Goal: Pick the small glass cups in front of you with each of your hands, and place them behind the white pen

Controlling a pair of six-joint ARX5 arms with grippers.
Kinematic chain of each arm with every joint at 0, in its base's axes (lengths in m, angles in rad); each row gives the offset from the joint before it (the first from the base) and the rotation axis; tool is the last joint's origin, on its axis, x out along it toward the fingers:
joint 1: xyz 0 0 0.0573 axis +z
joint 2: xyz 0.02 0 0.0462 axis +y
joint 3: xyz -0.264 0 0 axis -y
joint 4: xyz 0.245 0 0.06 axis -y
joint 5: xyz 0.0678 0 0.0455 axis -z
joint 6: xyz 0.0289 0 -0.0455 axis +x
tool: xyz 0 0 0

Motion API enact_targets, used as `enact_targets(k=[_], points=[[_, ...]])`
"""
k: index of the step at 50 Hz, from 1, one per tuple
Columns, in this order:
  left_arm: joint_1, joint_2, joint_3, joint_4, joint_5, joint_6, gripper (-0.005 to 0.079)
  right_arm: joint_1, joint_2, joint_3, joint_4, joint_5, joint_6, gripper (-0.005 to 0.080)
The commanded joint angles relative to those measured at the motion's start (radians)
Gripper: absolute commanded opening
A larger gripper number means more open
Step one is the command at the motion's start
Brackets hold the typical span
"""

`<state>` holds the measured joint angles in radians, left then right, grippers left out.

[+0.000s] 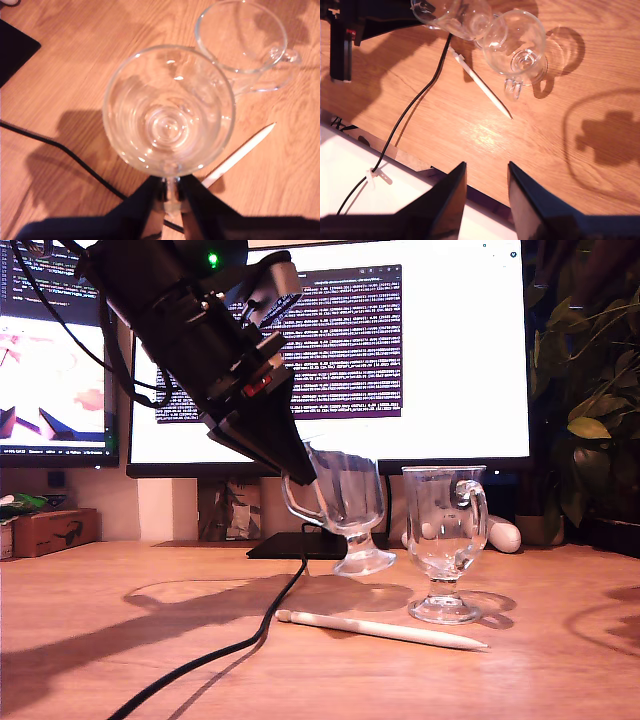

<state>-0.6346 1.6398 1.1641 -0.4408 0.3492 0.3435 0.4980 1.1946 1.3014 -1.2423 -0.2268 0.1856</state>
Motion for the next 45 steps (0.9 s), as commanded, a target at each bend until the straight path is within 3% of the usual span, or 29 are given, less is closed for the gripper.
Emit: enact_targets(k=[1, 45], points=[[-0.003, 0.005, 0.009, 0.019, 0.009, -0.003, -0.0024, -0.002, -0.007, 0.010, 0.004, -0.003, -0.004, 0.0233], [-0.003, 0.056, 0.026, -0.013, -0.007, -0.003, -0.0024, -0.002, -0.007, 0.010, 0.003, -0.003, -0.008, 0.0232]])
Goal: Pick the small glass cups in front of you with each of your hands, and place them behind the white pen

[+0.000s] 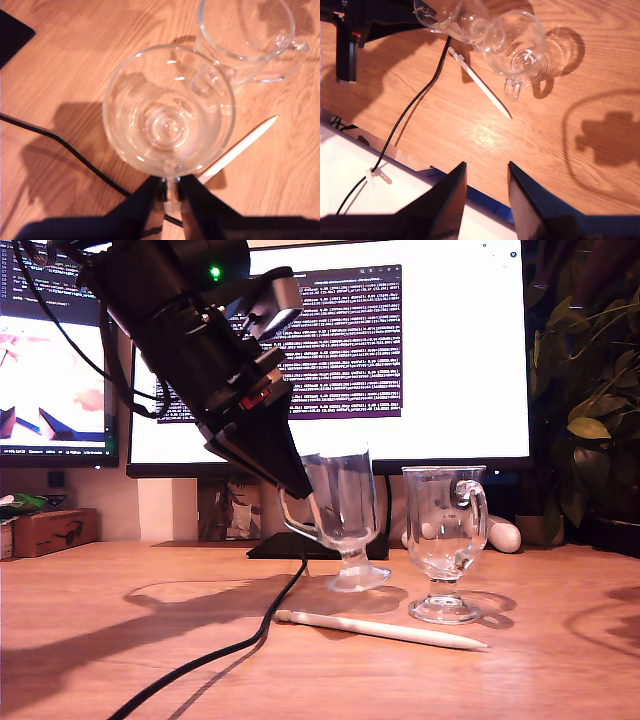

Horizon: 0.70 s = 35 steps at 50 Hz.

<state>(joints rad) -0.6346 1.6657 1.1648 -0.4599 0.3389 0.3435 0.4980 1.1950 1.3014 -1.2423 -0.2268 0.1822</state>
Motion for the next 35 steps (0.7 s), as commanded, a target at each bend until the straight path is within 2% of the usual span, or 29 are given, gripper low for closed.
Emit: enact_targets(k=[1, 27, 35], points=[[-0.003, 0.031, 0.026, 0.006, 0.003, -0.003, -0.0024, -0.002, -0.007, 0.010, 0.003, -0.003, -0.005, 0.0233], [-0.011, 0.037, 0.046, 0.012, 0.009, -0.005, -0.0022, -0.002, -0.007, 0.010, 0.007, -0.003, -0.016, 0.0233], [-0.019, 0.037, 0.058, 0.015, 0.009, -0.005, 0.0027, -0.002, -0.007, 0.010, 0.011, -0.003, -0.019, 0.0233]])
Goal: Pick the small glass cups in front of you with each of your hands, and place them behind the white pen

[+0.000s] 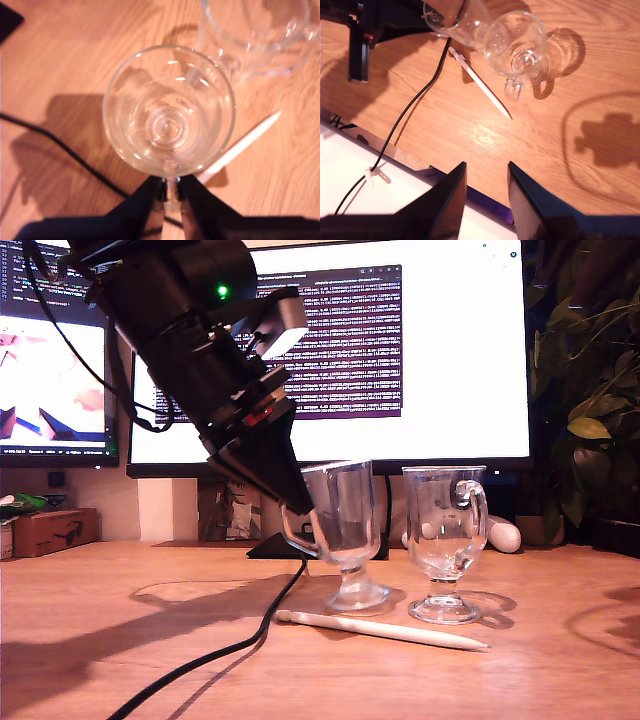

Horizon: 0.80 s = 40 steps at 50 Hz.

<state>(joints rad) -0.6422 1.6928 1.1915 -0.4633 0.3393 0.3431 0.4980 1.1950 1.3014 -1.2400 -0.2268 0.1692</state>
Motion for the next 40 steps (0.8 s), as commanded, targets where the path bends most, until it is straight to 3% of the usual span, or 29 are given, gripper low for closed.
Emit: enact_targets(k=[1, 40], points=[[-0.012, 0.010, 0.032, 0.018, 0.008, -0.005, 0.0027, -0.002, -0.007, 0.010, 0.009, -0.003, -0.006, 0.0232], [-0.013, 0.016, 0.034, -0.041, 0.008, -0.014, 0.0027, -0.001, -0.007, 0.010, 0.008, -0.003, -0.009, 0.0233]])
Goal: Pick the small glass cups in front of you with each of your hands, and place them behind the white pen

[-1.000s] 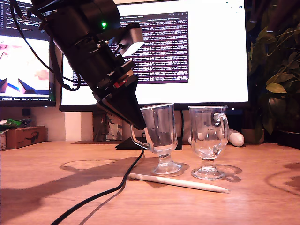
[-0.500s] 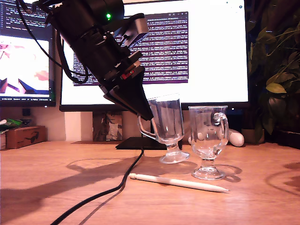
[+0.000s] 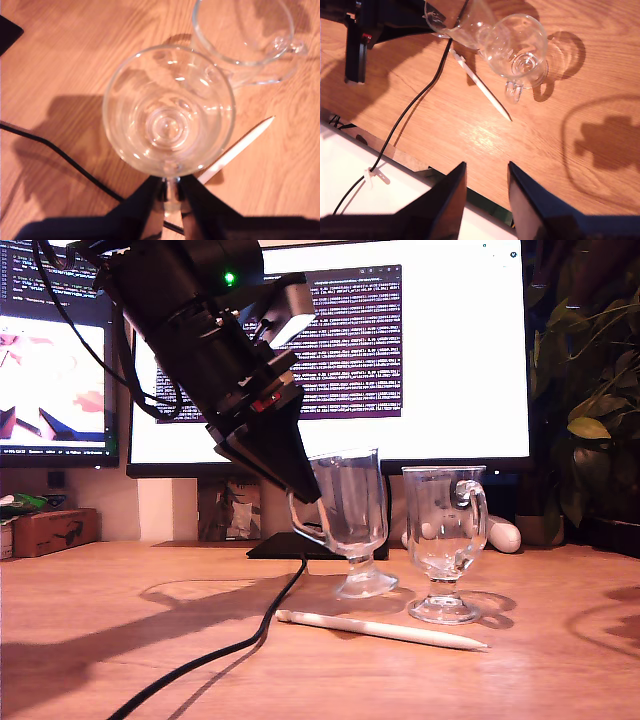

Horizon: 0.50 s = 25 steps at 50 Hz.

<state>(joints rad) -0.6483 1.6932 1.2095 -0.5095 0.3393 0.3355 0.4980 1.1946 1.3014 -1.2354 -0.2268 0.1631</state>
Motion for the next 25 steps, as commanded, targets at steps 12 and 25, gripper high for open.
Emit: enact_targets(k=[12, 25], points=[[-0.006, 0.016, 0.016, 0.015, 0.003, -0.007, 0.0027, -0.001, -0.007, 0.010, 0.003, -0.003, -0.004, 0.0233], [-0.006, 0.018, 0.016, 0.005, -0.001, -0.007, 0.0027, -0.001, -0.007, 0.010, 0.003, -0.003, -0.006, 0.0232]])
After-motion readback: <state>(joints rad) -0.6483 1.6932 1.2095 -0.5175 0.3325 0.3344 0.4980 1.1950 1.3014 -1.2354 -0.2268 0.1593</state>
